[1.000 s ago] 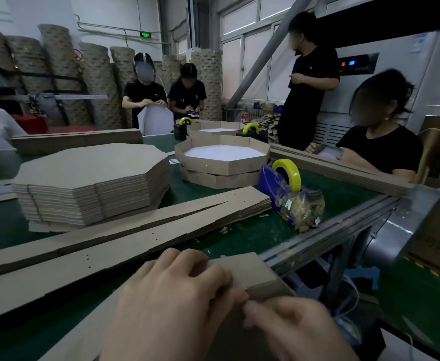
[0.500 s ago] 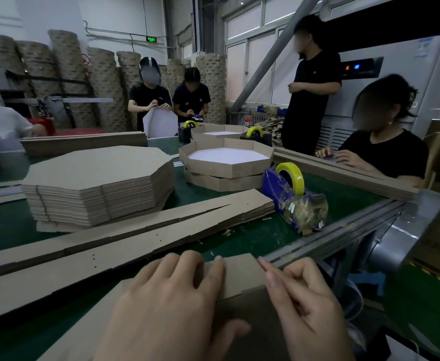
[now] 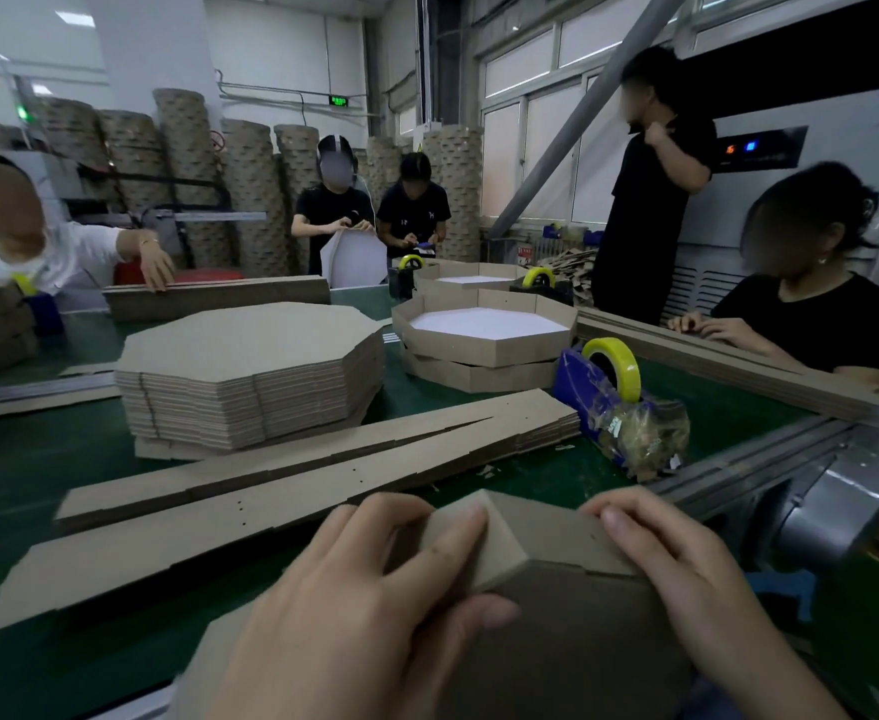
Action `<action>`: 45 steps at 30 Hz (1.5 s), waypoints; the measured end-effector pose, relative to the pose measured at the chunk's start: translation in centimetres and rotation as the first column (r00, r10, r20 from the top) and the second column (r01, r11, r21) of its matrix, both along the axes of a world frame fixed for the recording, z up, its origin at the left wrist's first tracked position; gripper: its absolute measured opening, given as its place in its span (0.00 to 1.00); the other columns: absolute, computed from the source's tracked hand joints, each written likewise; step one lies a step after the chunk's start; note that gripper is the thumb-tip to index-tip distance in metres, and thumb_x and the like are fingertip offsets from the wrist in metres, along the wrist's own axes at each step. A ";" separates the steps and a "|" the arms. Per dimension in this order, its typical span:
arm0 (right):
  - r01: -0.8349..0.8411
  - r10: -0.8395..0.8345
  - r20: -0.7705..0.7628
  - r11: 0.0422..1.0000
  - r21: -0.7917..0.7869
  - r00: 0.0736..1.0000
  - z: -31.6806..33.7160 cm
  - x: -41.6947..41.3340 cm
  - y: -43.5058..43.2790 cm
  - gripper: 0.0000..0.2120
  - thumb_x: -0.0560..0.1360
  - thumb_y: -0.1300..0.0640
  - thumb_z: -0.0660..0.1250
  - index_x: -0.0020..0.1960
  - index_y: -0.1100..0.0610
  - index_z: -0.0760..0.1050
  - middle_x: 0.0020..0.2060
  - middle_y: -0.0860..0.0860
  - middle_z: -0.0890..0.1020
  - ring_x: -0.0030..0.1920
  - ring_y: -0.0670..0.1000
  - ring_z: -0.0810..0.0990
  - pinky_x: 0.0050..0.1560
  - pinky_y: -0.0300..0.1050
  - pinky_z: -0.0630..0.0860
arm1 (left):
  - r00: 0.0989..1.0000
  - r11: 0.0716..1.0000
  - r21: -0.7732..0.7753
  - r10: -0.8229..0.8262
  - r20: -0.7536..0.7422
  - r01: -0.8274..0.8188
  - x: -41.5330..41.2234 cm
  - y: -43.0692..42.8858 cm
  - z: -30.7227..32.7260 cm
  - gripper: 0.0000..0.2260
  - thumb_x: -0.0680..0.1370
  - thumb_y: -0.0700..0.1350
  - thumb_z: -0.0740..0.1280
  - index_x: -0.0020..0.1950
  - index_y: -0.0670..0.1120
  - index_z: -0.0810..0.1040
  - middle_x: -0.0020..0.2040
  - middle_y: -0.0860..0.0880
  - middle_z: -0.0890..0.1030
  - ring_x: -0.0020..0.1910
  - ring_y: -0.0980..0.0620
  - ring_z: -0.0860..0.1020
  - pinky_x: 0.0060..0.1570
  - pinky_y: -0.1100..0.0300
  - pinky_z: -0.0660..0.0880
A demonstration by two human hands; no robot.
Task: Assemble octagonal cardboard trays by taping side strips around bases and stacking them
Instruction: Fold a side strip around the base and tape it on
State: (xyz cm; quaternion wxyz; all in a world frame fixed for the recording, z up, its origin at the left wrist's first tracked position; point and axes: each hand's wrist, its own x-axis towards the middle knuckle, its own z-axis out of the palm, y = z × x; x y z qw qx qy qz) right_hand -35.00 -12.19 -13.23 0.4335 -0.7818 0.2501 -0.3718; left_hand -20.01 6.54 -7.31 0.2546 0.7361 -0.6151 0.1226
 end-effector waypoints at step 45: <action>0.380 -0.458 -0.052 0.663 0.644 0.887 2.7 1.9 -23.4 0.01 0.71 0.59 0.71 0.42 0.56 0.81 0.31 0.45 0.74 0.27 0.43 0.60 0.32 0.37 0.62 | 0.995 0.988 0.140 -0.076 0.058 0.067 2.3 -4.2 -2.1 0.25 0.72 0.70 0.38 0.63 0.76 0.65 0.56 0.64 0.73 0.54 0.60 0.71 0.46 0.65 0.63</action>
